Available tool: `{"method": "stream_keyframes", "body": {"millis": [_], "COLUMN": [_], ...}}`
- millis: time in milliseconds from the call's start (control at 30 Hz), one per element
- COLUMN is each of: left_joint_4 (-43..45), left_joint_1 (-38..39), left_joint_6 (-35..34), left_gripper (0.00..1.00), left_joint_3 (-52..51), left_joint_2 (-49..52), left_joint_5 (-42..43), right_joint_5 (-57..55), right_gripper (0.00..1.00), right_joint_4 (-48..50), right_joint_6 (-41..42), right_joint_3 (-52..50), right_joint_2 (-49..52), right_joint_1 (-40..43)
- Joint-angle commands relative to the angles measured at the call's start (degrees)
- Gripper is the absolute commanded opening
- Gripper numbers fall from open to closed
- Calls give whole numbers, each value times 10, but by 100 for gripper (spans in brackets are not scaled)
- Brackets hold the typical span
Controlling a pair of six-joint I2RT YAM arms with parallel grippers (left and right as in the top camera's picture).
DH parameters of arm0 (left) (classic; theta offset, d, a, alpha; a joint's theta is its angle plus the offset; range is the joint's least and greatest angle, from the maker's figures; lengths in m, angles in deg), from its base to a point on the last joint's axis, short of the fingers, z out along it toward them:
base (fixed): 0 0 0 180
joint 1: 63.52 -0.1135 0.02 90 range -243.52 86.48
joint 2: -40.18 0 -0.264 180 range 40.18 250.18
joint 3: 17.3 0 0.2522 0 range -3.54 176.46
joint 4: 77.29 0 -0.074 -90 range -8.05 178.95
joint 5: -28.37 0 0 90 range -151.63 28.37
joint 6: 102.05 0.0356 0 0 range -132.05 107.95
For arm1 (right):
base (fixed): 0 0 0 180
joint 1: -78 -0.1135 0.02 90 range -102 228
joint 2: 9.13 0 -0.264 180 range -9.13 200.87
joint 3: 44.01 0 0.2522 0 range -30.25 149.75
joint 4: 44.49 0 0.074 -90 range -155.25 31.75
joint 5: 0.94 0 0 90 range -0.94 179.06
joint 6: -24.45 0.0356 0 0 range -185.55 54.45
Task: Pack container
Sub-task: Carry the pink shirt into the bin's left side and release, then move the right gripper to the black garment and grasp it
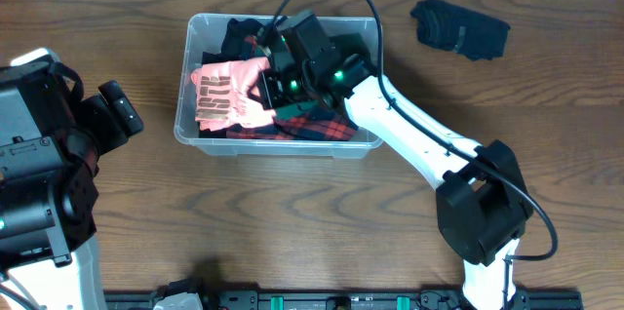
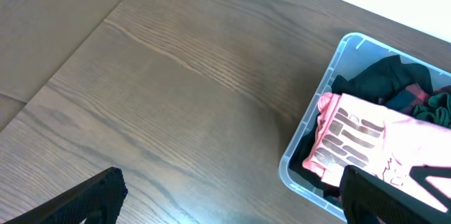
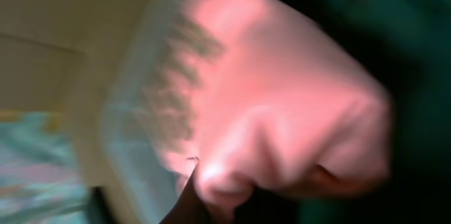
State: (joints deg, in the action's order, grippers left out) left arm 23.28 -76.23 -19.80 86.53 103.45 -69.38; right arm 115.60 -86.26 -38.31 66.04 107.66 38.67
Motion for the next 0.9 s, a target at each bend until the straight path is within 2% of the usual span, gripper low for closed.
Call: {"method": "stream_keyframes", "body": {"millis": [0, 100, 233, 433, 667, 867], "left_joint_4": [-1, -1, -1, -1, -1, -1], "left_joint_1": [-3, -3, -3, -3, -3, -3], "left_joint_6": [-7, -7, -7, -7, -7, -7], "left_gripper": [98, 98, 98, 98, 98, 98], "left_joint_3": [2, 2, 2, 2, 2, 2], "left_joint_2": [0, 0, 0, 0, 0, 0], "left_joint_5": [-5, -5, -5, -5, -5, -5], "right_joint_5": [-113, -129, -121, -151, -169, -169], "right_gripper": [3, 9, 38, 59, 66, 66], "right_joint_4": [-38, -63, -87, -96, -115, -134], "right_joint_6": [-56, -94, -111, -119, -132, -135], "right_joint_3": [-1, -1, 0, 0, 0, -1], "right_joint_2": [12, 12, 7, -80, -193, -188], "right_joint_1": [3, 3, 4, 44, 189, 354]}}
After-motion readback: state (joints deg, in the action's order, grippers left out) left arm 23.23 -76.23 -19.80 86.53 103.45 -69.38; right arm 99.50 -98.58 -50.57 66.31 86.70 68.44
